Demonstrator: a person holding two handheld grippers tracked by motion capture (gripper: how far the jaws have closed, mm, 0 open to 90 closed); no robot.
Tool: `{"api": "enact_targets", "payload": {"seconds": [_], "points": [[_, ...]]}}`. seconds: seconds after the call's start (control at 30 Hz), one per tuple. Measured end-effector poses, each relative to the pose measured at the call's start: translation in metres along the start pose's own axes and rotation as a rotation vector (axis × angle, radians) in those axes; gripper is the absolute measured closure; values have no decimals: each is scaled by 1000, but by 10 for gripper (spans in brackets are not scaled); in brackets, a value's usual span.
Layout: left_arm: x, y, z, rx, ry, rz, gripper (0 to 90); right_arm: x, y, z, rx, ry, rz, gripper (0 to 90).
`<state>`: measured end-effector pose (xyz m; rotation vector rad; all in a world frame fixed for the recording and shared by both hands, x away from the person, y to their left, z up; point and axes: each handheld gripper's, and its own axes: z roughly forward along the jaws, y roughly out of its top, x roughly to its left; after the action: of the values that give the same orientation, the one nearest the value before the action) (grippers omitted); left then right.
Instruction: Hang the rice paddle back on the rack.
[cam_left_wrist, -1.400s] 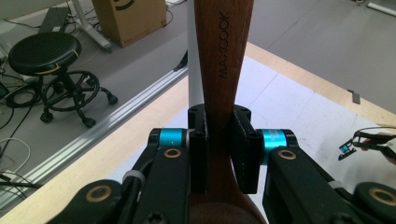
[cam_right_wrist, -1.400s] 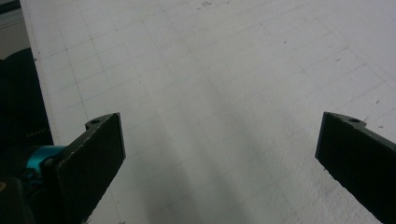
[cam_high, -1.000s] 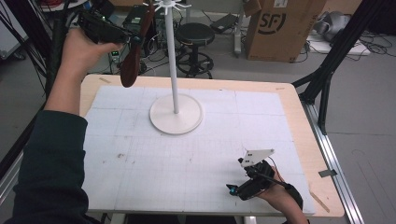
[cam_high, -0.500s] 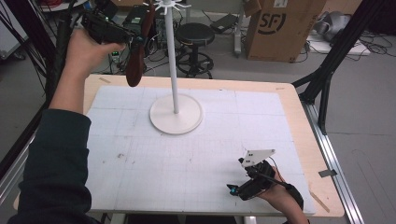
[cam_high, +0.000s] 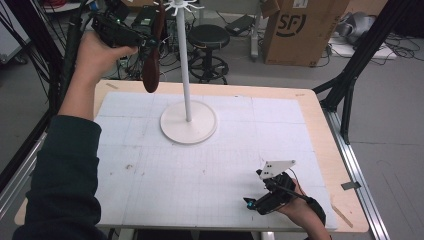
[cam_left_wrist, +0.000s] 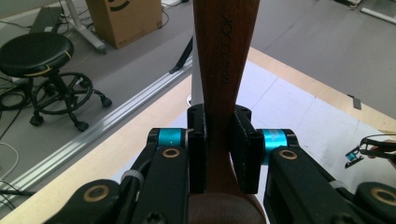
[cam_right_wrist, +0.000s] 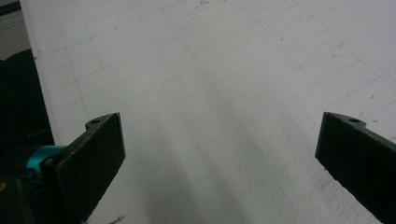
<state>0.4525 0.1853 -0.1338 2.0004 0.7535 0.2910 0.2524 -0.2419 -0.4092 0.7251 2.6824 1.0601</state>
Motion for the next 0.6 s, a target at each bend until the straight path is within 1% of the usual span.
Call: {"api": "enact_targets", "payload": {"seconds": [0.1,0.2,0.23,0.27,0.33,0.47,0.5,0.53,0.57,0.6], "points": [[0,0,2,3,-2,3,768,0,0,0,-2,0,-2,3],[0,0,6,18,-13,-7,685,0,-1,-1,0,-2,1,3],[0,-1,7,23,-14,-4,685,0,-1,-1,0,-2,1,3],[0,-1,7,24,-22,3,655,0,-1,-2,-3,-4,2,3],[0,-2,6,22,-29,5,645,0,-1,-2,-4,-4,1,3],[-2,-8,4,-3,-98,23,602,0,-1,-3,-6,-3,-1,3],[-2,-10,4,-1,-116,34,590,0,-1,-2,-6,-3,1,2],[-2,-13,4,8,-150,46,549,0,-1,-2,-6,-3,1,2],[-2,-13,4,8,-150,46,530,0,-1,-2,-6,-3,1,2],[-3,-15,4,10,-161,52,518,0,-1,-1,-8,-4,-4,2]]}}
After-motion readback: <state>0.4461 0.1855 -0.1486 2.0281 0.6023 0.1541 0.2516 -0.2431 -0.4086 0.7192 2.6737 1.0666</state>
